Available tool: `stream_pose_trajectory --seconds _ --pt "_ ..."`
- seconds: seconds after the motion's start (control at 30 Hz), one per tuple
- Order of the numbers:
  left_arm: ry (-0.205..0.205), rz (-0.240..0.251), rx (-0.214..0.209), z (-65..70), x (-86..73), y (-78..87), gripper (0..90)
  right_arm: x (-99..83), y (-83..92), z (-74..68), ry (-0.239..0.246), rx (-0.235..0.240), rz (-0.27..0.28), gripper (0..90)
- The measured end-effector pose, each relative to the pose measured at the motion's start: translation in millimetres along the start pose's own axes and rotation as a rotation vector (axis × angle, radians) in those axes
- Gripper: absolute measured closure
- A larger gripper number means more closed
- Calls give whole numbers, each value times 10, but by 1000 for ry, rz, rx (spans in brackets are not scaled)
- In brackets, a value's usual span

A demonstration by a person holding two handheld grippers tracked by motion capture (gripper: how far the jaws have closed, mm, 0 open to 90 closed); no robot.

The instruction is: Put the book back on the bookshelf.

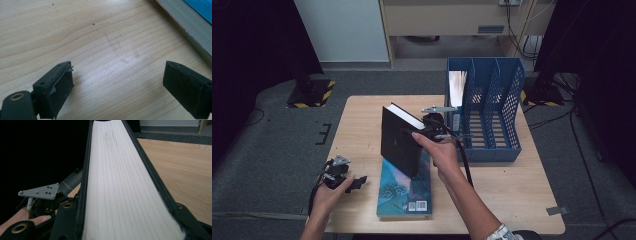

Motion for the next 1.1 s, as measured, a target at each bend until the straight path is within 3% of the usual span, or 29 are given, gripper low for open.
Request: stream_pose_trajectory --seconds 0.4,0.8,1.1 --pt "-8 -18 -2 1 -17 -22 94 27 34 31 -88 2 2 522" --pt "-15 -22 -4 -1 -21 -26 102 40 120 83 -108 4 -1 524" --pt "-30 -25 3 7 -28 -41 85 -16 322 128 -130 22 7 525"
Point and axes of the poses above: each handheld gripper's, and its own axes: y roughly backward along the jaws, x roughly out of its top, z roughly to its right, the point moved 4 cm from there along -y, roughly forward along the jaws, and after that the axes turned 10 degrees about -x, right-handed, at the moved point
